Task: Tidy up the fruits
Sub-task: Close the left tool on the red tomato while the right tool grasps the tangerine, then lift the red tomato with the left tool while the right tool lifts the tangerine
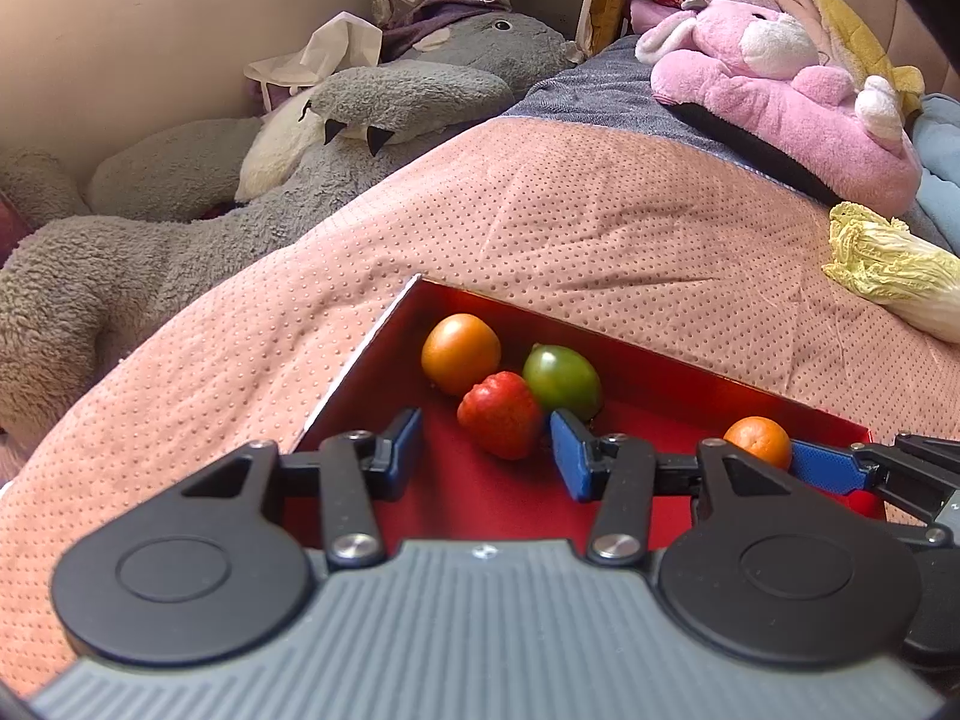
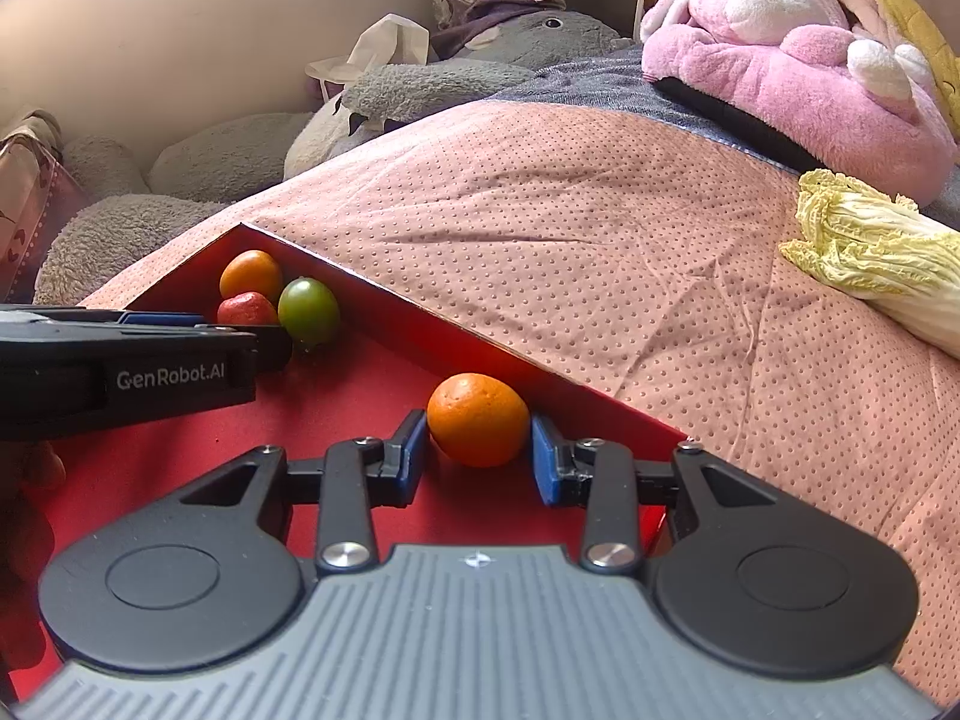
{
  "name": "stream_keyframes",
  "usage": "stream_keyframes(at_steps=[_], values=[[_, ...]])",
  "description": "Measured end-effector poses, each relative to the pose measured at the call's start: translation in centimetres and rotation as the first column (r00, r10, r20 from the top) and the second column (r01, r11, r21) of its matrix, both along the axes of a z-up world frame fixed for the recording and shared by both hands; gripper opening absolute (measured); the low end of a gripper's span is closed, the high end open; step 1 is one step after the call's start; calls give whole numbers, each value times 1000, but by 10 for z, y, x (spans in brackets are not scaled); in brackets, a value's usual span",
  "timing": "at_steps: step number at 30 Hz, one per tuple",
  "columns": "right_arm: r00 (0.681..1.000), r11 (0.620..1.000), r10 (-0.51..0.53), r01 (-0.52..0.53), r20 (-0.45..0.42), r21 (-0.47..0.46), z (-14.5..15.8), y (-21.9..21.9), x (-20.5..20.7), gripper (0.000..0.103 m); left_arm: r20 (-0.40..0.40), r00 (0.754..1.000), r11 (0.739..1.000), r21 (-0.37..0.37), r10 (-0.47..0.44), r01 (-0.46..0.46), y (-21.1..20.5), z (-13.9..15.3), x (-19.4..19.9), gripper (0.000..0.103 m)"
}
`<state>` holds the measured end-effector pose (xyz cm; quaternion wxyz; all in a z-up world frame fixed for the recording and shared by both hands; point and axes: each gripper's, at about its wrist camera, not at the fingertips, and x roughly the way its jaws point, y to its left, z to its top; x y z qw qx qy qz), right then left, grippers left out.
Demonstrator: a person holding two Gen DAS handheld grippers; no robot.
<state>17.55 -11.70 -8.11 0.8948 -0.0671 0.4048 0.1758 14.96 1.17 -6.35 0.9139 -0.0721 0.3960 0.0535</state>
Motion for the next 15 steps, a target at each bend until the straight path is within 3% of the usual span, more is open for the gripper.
stream_keyframes(at_steps=[3,9,15], values=[[1000,1000,2,-2,-2,-1,2,-1,0,42,0,1000,1000,-17,-15,15,-2,0,1,38],[1000,1000,-5,5,2,3,6,-7,-7,42,5,1000,1000,-20,-21,21,-3,-1,0,35],[1000,1000,2,-3,7,25,16,-13,-26,42,4,1000,995,-97,-13,13,7,1,-6,35]])
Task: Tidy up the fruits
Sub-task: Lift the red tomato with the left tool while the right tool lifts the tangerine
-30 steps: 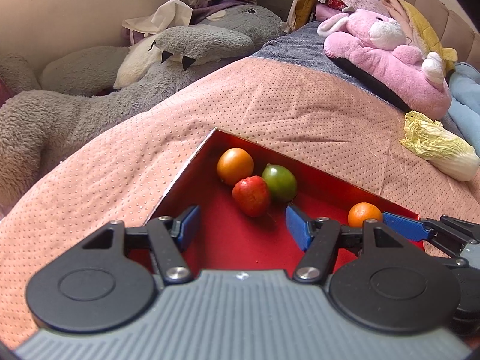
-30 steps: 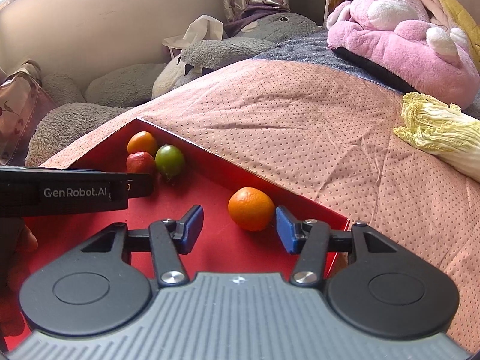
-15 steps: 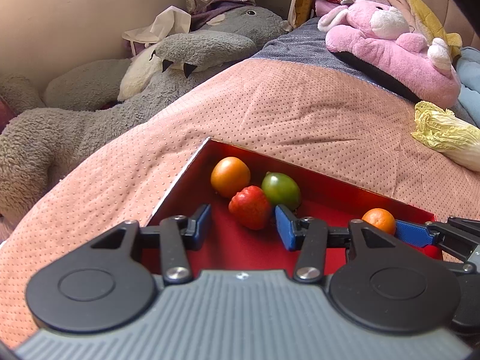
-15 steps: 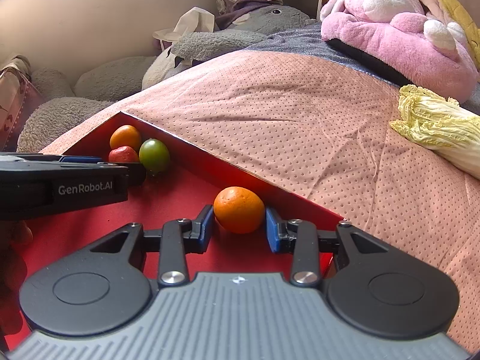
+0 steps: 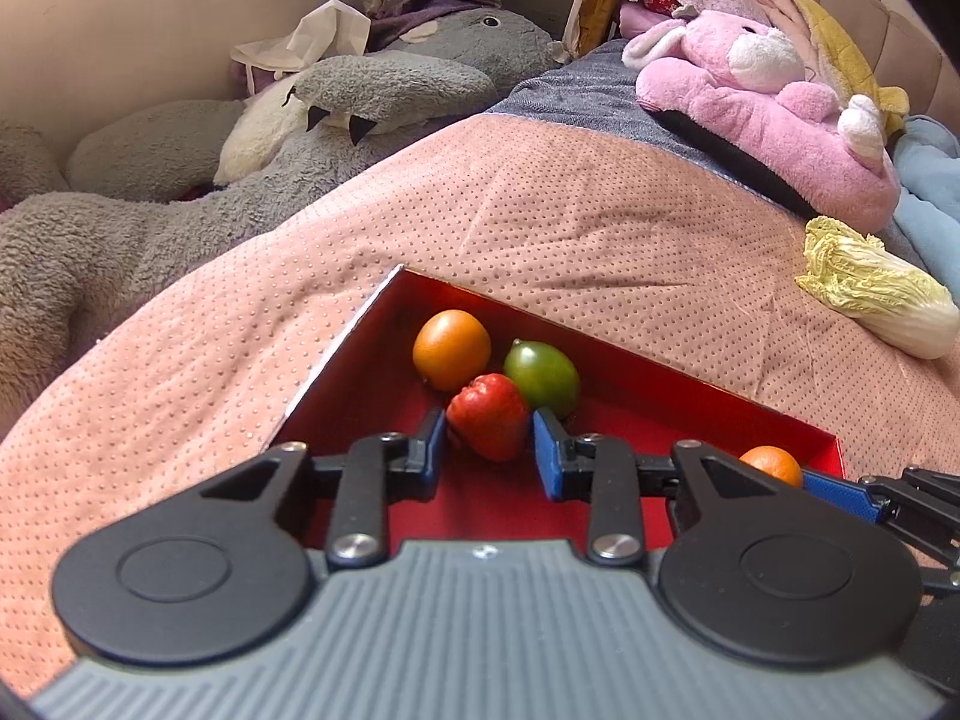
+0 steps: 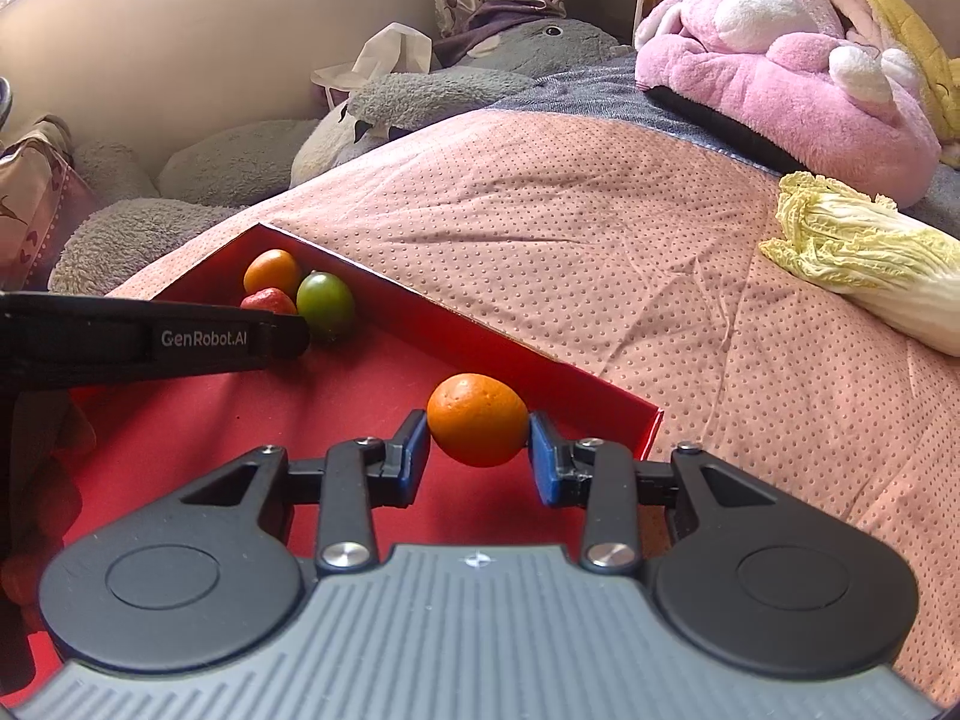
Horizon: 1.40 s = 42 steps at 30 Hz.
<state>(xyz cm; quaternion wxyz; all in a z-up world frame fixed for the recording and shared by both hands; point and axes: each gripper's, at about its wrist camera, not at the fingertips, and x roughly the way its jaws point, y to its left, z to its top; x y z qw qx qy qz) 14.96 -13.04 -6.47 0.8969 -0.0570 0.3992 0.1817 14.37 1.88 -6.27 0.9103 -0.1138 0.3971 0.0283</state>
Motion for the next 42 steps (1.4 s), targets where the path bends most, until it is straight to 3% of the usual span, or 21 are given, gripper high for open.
stream_keyframes(at_steps=[3,9,26,42], values=[[1000,1000,6,-6,2,19,4,-3,-14,42,5,1000,999,-43,2,-2,5,3,-7,35],[999,998,34,-34,14,47,11,-4,-45,42,20,1000,998,-60,-7,8,9,11,-26,35],[994,992,106,-108,33,61,32,-4,-112,41,35,999,1000,-5,-19,19,-5,27,-62,35],[990,988,137,-139,43,64,39,2,-129,41,48,999,999,31,-19,18,-8,34,-77,35]])
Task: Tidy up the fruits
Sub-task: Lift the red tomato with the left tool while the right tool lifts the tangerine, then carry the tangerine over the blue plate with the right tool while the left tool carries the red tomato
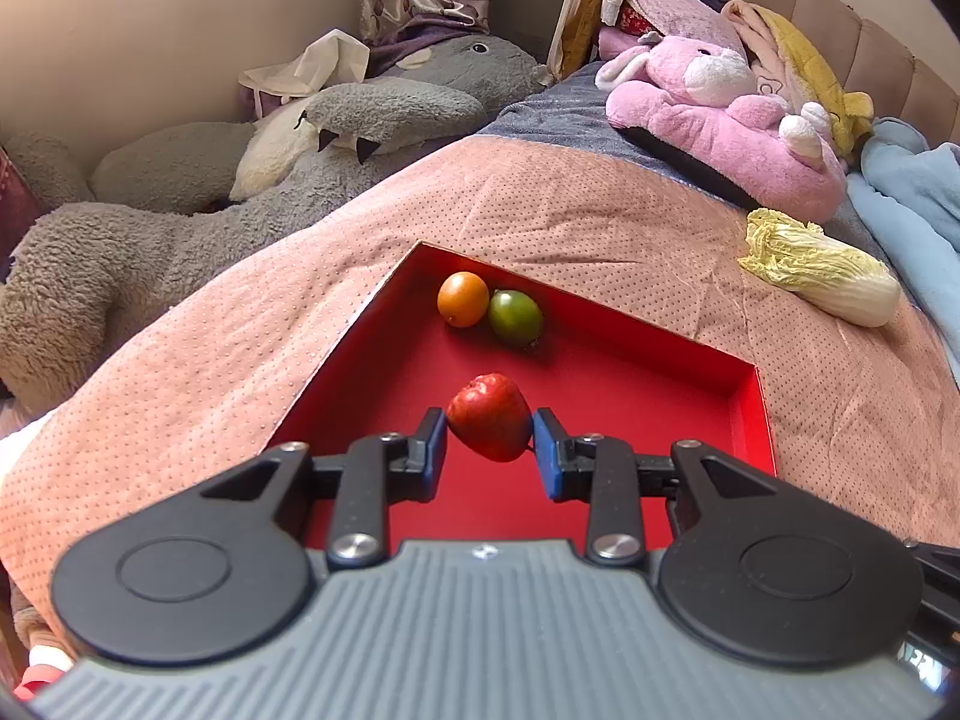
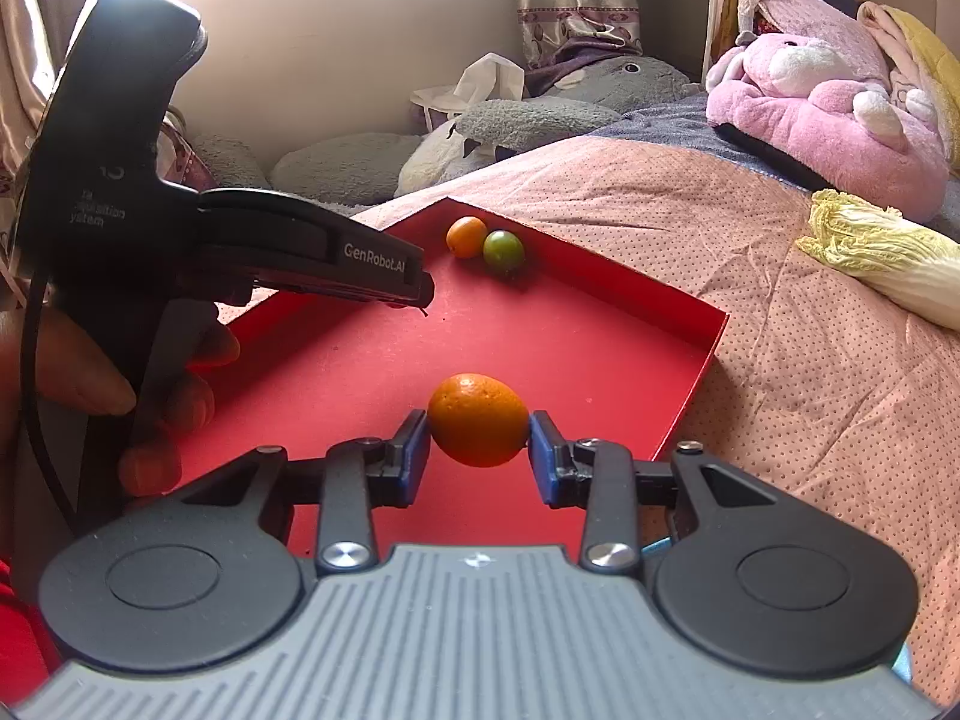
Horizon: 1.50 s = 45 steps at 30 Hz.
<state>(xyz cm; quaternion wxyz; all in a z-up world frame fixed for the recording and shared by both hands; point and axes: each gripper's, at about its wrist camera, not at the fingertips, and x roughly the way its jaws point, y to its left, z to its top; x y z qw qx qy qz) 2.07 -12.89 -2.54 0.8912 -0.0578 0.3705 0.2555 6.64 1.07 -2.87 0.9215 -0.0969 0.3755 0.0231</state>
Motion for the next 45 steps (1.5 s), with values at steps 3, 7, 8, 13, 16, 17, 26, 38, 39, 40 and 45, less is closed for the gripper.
stream_keyframes(at_steps=[3,7,8,13,16,17,26,38,39,40,45], values=[[1000,1000,5,-5,1,1,0,1,-2,41,1,1000,1000,2,0,0,0,0,-1,35],[1000,1000,3,-3,4,7,2,-2,-3,41,0,1000,1000,9,-1,1,-3,1,-1,35],[1000,1000,1,-1,5,9,2,-3,-4,41,0,1000,1000,11,-3,3,-4,1,-2,35],[1000,1000,-10,10,9,15,4,-11,-6,41,5,1000,999,28,-19,19,-12,2,-4,35],[1000,1000,-15,15,12,18,5,-16,-9,41,7,1000,999,33,-27,27,-17,2,-6,35],[1000,1000,-17,17,13,18,6,-17,-11,41,8,999,999,35,-31,30,-18,3,-6,35],[999,999,-48,47,22,24,12,-38,-21,41,31,996,996,34,-88,87,-43,10,-16,35],[993,994,-111,111,30,14,19,-80,-37,42,50,983,983,39,-179,178,-84,13,-26,35],[993,993,-116,116,30,13,19,-83,-38,42,51,981,982,39,-186,184,-87,13,-27,35],[992,992,-123,123,30,12,19,-87,-40,42,52,980,981,39,-192,190,-89,13,-27,35],[988,988,-153,153,23,10,16,-105,-47,42,53,973,973,51,-226,223,-100,13,-32,35]])
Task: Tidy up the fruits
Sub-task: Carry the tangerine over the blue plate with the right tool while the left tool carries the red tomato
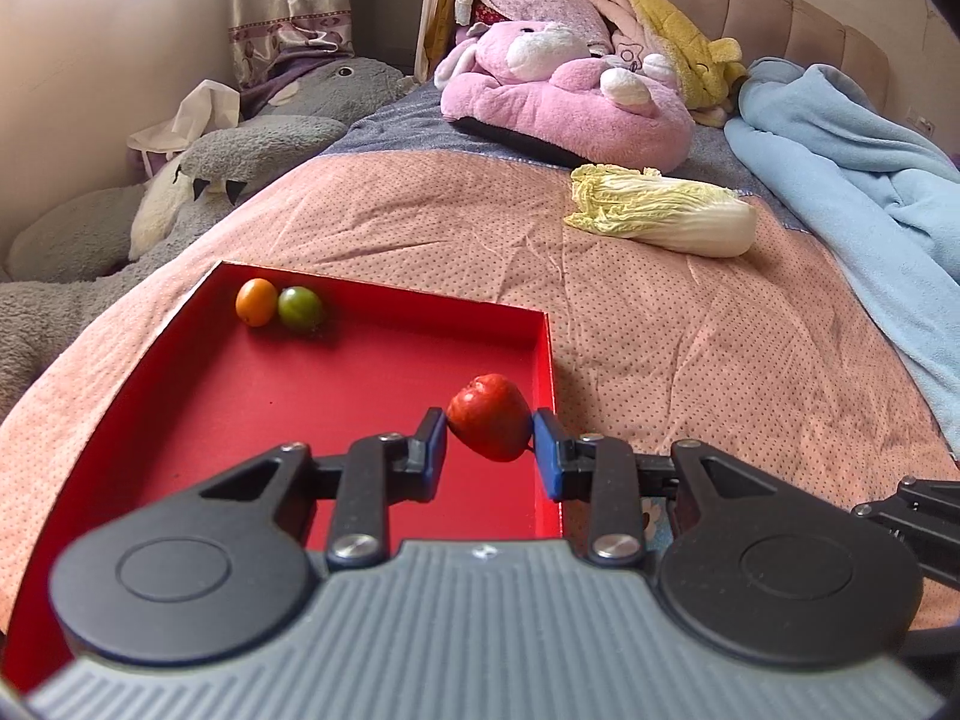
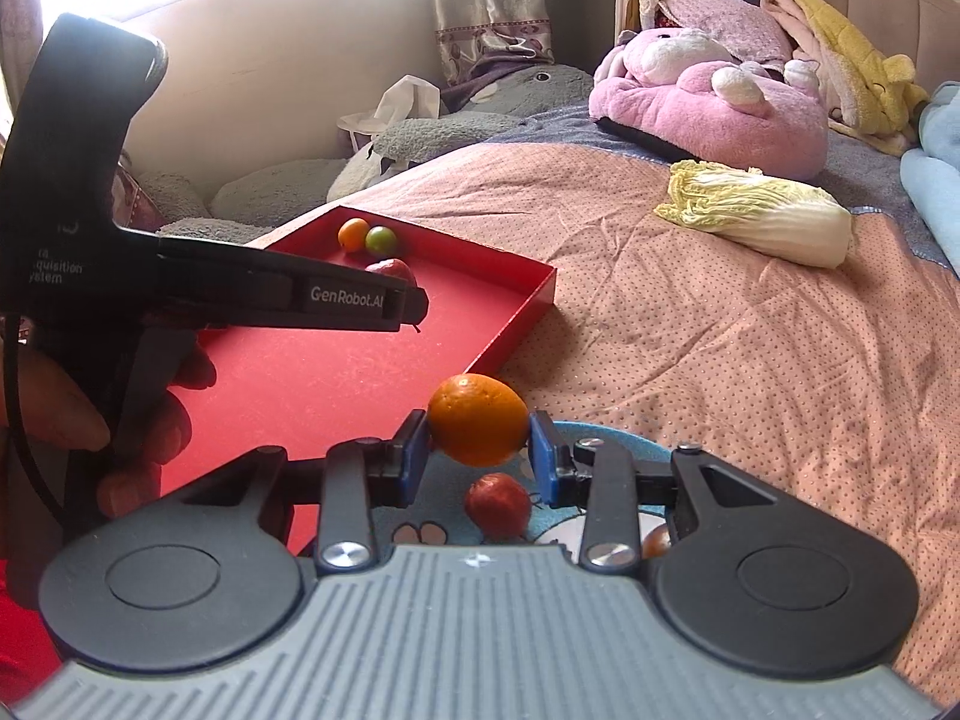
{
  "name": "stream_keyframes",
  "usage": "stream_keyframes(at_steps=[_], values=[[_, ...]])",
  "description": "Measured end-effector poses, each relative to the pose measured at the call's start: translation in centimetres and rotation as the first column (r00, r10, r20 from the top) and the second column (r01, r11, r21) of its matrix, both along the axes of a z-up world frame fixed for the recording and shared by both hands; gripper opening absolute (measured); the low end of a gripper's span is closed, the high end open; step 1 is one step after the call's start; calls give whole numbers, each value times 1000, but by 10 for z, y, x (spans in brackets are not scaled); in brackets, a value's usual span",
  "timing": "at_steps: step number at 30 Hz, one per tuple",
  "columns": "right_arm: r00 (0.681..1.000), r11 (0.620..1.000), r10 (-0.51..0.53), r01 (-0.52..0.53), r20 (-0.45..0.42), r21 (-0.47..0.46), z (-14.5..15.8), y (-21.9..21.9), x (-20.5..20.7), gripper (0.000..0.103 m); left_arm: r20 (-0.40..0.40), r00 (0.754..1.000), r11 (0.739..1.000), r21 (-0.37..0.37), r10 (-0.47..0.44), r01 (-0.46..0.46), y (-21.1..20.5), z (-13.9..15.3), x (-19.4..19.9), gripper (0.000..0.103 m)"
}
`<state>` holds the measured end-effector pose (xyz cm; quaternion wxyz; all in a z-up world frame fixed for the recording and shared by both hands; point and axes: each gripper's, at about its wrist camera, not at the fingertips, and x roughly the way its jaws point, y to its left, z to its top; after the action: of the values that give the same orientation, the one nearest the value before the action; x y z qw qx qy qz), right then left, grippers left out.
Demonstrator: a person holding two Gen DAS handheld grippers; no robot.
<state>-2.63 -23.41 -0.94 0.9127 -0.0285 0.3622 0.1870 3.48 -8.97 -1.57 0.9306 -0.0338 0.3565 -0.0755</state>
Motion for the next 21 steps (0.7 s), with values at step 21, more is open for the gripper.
stream_keyframes(at_steps=[21], values=[[996,998,-59,57,-63,-37,-22,-44,-34,42,-5,988,988,22,-151,151,-44,-10,-22,35]])
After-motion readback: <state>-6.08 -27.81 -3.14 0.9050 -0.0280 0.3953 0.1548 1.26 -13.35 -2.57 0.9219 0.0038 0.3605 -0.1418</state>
